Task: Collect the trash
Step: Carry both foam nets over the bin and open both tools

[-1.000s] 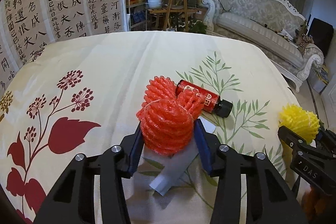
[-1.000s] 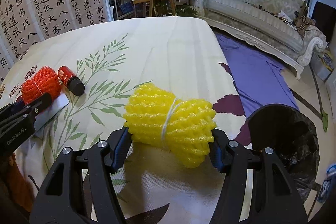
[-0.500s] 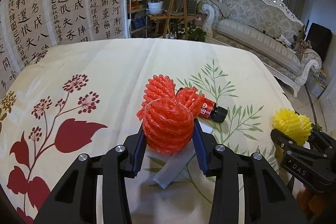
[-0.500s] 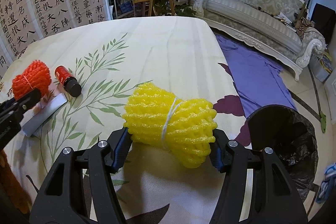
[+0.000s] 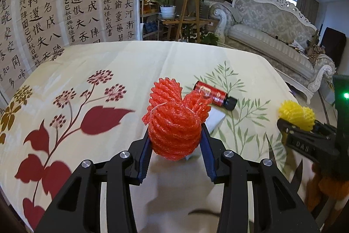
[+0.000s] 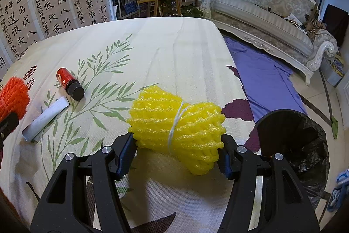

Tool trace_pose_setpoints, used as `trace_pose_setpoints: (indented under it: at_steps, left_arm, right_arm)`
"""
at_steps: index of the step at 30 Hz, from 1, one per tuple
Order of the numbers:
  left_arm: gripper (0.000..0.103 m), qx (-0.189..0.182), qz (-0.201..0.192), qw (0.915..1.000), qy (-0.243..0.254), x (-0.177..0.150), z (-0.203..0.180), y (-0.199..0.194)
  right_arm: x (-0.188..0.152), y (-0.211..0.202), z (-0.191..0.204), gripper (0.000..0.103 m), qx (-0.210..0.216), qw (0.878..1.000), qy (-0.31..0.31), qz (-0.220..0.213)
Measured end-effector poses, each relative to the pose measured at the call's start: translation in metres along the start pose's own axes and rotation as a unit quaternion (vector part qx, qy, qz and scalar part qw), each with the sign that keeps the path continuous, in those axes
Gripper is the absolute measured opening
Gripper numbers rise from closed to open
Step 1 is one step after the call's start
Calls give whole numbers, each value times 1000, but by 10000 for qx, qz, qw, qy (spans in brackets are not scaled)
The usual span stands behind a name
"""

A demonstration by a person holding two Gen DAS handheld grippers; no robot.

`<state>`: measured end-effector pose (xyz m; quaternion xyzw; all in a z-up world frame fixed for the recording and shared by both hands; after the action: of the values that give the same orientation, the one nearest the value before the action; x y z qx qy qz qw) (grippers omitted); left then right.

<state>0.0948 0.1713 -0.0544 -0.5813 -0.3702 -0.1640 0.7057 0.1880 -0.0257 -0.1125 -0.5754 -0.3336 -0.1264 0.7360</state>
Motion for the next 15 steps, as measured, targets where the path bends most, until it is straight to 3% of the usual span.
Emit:
trace_pose_setpoints:
  at_steps: [15]
  left_arm:
    - [42, -112, -15, 9999, 97, -30, -14, -26]
  right_arm:
    - [-21, -28, -2, 59, 30, 9999, 14, -157]
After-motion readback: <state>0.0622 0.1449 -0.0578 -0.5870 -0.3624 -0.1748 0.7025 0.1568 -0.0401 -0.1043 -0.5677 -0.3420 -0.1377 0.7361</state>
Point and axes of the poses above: each gripper's, at about its wrist camera, not at the fingertips, and y roughly the way its jaws point, z to its left, x to its top, the point moved 4 cm from there along y, roughly the way its jaws point, and after that the axes turned 9 degrees about x, right-handed, at the moved point
